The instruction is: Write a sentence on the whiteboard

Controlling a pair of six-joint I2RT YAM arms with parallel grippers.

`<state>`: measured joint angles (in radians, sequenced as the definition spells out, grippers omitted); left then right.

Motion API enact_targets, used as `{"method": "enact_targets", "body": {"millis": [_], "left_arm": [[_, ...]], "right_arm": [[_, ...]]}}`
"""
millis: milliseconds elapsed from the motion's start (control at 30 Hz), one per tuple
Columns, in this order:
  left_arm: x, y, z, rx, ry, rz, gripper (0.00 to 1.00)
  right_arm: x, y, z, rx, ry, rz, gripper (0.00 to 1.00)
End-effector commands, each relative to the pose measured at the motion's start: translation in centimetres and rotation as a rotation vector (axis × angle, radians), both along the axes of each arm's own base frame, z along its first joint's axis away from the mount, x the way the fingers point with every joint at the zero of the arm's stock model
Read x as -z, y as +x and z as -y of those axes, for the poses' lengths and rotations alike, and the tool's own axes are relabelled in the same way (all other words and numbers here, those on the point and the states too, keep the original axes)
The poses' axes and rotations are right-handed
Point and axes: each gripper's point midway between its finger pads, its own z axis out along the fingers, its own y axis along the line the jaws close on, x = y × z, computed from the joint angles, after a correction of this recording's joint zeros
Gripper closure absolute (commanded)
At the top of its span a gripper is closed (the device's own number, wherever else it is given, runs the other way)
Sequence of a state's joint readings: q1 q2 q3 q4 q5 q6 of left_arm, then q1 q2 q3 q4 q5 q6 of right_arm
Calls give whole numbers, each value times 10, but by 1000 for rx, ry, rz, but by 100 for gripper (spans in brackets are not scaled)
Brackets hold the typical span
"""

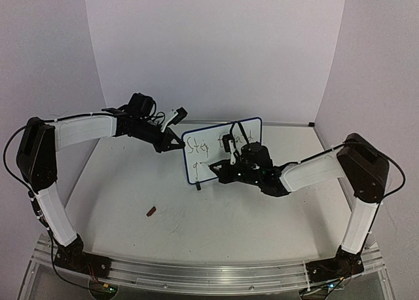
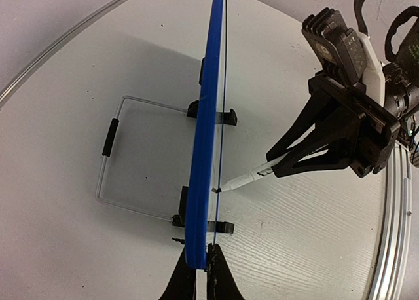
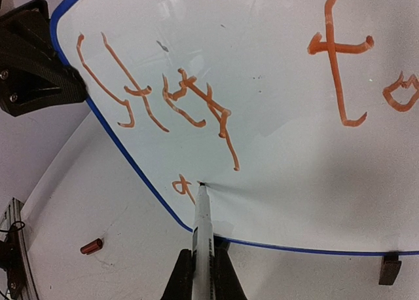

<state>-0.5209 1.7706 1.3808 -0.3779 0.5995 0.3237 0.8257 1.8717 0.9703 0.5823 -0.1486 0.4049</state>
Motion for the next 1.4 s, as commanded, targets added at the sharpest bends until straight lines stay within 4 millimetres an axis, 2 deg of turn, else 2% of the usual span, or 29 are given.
{"method": "enact_targets", "body": {"millis": [0,233,500,633,867,1167,1367], "left_arm": [[36,-5,-12,-17,116,-69,100],[36,-5,-12,-16,116,-69,100],[37,-5,-12,-17,117,-71,100],[36,-4,-12,-17,116,-70,100],[36,-4,-12,-17,116,-69,100],[36,-5,-11,-16,116,-69,100],[35,-4,-12,-17,116,-69,100]], "right_arm": [[-3,9,12,72,1,16,100],[7,6,10,54,-7,-5,100],[29,3,10,52,-23,-54,100],[32,3,9,49,-24,-60,100],[18,5,8,53,-8,-35,100],[-11,4,12,66,47,9,100],[-19,4,11,61,59,23,100]]}}
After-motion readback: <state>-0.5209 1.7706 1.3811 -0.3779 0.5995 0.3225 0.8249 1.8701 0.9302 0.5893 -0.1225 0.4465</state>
